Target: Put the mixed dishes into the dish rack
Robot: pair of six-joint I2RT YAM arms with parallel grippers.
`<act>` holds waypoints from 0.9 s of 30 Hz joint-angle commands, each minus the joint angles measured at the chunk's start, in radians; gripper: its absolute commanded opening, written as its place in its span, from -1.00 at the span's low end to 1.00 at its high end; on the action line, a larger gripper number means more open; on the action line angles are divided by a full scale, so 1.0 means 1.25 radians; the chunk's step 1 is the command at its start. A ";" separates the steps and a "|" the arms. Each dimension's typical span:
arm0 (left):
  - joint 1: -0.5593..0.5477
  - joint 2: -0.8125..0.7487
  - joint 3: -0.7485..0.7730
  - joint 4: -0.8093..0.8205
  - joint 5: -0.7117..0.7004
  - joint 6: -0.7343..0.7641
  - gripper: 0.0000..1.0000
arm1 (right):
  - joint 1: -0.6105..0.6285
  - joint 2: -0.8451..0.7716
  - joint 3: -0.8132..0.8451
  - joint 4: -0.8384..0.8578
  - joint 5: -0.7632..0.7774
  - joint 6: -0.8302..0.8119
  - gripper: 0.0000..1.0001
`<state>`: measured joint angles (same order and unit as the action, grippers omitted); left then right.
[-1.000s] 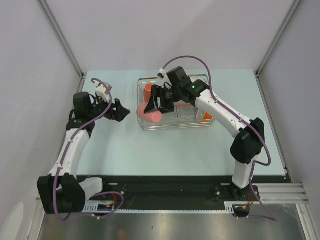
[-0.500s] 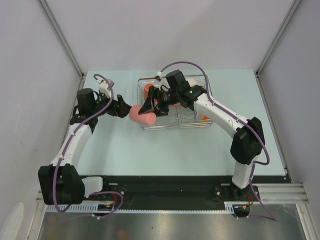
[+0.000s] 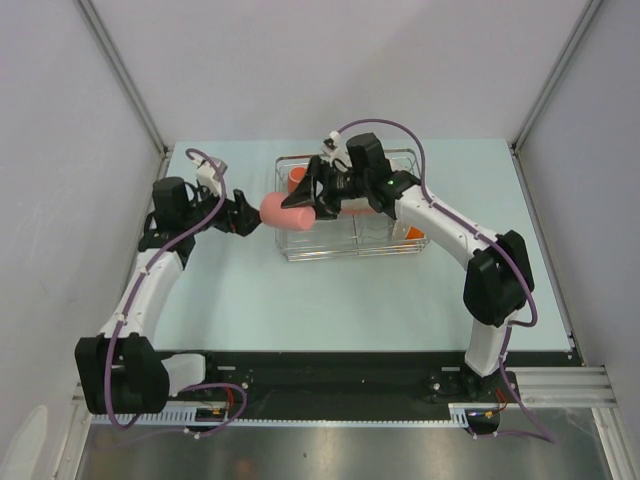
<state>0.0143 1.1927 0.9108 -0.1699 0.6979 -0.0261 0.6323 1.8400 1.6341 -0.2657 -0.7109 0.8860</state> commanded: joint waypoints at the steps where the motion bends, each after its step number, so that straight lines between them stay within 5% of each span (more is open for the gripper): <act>1: -0.032 -0.026 0.014 -0.001 0.065 -0.010 1.00 | -0.011 -0.002 -0.003 0.139 -0.001 0.070 -1.00; 19: -0.067 -0.044 0.016 -0.004 0.064 -0.013 1.00 | 0.010 0.048 -0.006 0.235 0.004 0.129 -1.00; 27: -0.067 -0.052 0.029 -0.091 0.016 0.067 1.00 | 0.007 0.023 0.057 -0.040 0.169 -0.091 -1.00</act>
<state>-0.0547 1.1683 0.9108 -0.2691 0.7250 0.0051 0.6125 1.8896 1.6417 -0.1078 -0.6266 0.9649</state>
